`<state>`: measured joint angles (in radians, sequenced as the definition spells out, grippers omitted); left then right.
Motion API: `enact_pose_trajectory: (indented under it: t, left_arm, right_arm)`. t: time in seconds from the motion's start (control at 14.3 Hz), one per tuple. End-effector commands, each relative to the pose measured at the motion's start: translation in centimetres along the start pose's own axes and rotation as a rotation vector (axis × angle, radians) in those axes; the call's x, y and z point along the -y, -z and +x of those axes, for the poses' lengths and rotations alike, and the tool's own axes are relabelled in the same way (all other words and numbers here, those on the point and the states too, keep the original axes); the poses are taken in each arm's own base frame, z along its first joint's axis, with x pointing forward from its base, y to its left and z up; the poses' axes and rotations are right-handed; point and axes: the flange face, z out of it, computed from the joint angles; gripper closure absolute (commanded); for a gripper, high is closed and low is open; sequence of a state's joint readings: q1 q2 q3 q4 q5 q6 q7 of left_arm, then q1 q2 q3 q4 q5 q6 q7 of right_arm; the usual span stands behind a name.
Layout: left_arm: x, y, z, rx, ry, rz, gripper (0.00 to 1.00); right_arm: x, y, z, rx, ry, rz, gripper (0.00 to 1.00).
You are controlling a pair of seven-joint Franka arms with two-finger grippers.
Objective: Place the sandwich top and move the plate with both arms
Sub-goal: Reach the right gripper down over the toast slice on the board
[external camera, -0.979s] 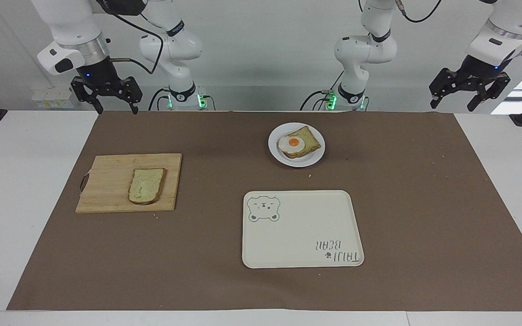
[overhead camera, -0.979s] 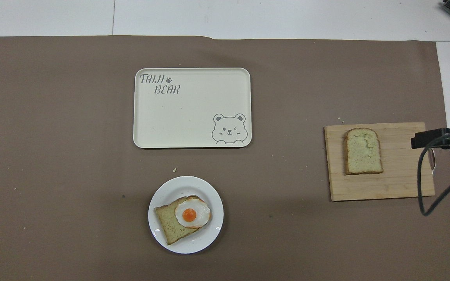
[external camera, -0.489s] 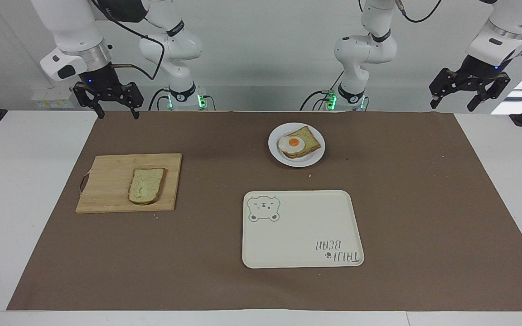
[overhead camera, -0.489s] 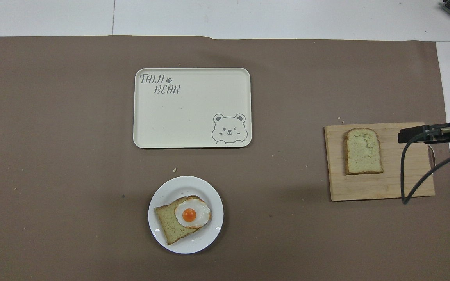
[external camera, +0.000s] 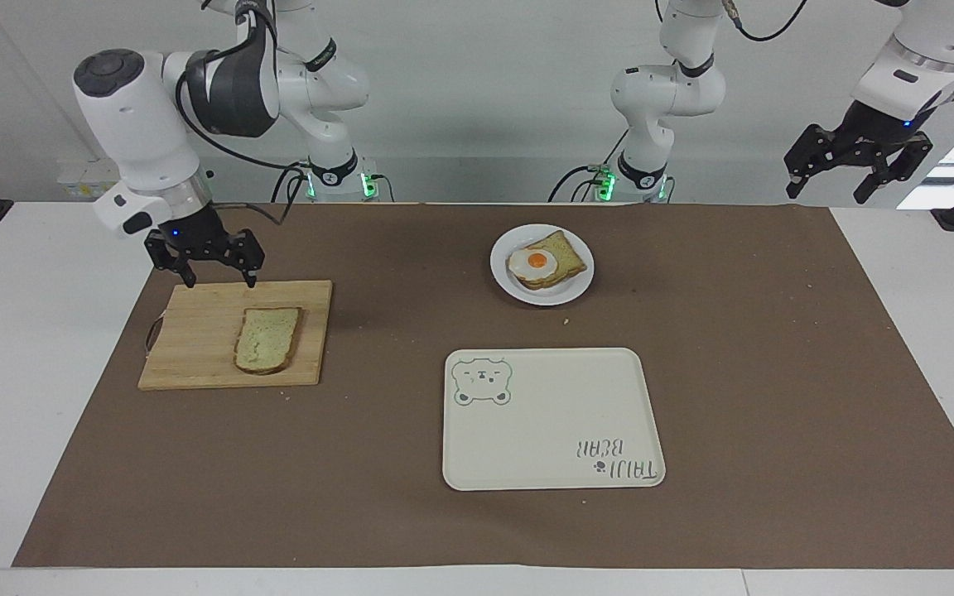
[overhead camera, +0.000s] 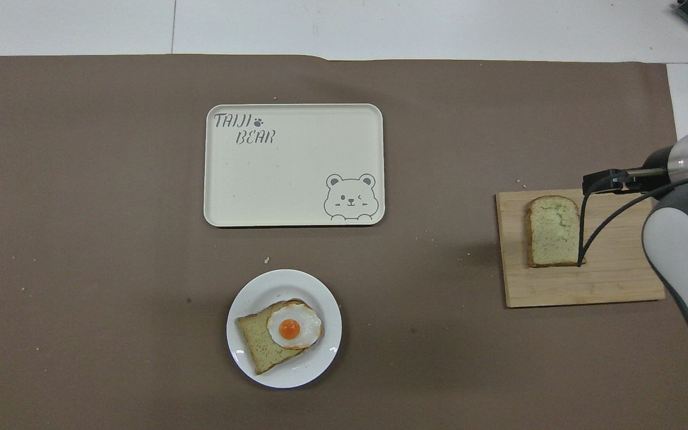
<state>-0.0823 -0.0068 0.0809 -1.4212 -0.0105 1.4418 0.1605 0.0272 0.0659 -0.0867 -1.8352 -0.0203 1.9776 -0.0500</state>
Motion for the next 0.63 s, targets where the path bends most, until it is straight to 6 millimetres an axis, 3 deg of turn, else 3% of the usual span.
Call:
enact_pose_trajectory:
  t: [0.0,0.28,0.56]
  left_arm:
    - [0.3,0.1,-0.8,0.007,0.011,0.006,0.0]
    - [0.3,0.1,-0.8,0.007,0.01,0.006,0.0]
    - [0.3,0.1,-0.8,0.007,0.011,0.006,0.0]
  right_arm:
    - [-0.9,-3.7,1.5,-0.008,-0.013,0.046,0.0]
    - [-2.1,-8.8,2.7,0.002,-0.044,0.053,0.0]
    - [-3.0,-14.5,1.8,0.038,-0.071,0.056,0.0]
